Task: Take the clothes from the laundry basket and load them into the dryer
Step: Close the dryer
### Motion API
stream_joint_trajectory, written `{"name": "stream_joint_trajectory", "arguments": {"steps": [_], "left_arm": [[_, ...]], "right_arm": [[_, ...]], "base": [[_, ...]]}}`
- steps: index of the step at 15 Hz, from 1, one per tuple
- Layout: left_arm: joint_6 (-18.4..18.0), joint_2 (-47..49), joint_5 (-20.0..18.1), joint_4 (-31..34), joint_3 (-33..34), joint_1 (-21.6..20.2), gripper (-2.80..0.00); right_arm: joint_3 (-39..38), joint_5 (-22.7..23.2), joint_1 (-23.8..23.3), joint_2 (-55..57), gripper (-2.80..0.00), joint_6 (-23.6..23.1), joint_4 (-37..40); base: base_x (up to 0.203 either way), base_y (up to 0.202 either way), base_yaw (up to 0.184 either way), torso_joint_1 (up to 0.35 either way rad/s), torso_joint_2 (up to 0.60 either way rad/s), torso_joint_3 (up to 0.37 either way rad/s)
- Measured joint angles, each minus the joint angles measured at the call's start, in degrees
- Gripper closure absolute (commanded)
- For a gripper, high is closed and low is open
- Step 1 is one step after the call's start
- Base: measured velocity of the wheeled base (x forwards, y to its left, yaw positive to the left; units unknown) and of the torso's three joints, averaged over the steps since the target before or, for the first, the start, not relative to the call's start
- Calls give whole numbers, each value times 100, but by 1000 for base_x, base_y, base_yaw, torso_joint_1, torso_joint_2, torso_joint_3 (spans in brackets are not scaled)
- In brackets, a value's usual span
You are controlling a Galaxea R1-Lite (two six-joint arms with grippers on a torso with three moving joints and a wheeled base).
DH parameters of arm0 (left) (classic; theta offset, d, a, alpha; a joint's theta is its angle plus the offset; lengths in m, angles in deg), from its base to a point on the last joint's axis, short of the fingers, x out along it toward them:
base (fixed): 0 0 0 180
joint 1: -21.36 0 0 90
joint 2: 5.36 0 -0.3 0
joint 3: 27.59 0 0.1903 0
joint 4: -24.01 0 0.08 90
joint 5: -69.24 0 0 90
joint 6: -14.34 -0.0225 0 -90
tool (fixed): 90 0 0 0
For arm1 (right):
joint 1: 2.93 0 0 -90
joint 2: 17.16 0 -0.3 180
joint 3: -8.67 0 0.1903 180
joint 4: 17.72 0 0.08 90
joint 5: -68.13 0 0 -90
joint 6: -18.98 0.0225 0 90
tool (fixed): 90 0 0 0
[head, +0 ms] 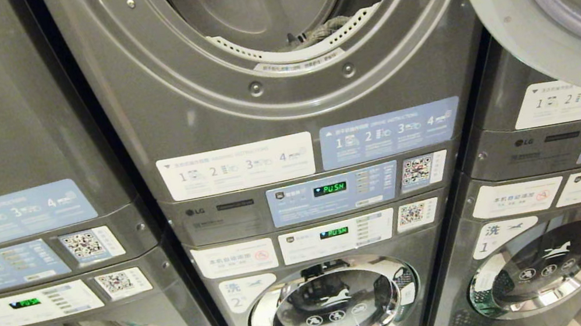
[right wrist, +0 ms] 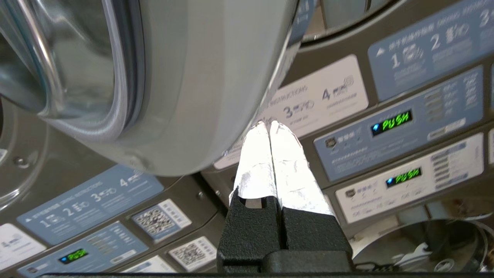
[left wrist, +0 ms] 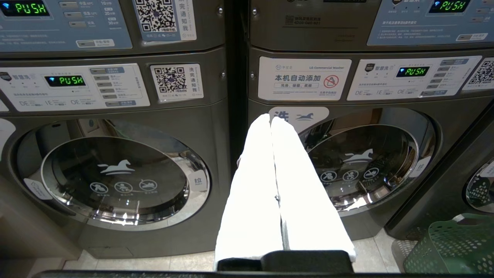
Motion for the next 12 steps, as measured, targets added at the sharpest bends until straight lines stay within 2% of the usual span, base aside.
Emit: {"name": "stream_joint_trajectory", "arguments": {"steps": [6,12], "left_arm": [[0,0,0,0,0,2,0],[0,0,0,-2,0,0,0]], "right_arm": [[-836,129,7,-444,0,43,2],[-789,156,9,-692,0,39,0]], "base": [[0,0,0,0,0,0],[0,0,0,0,0,0]]}}
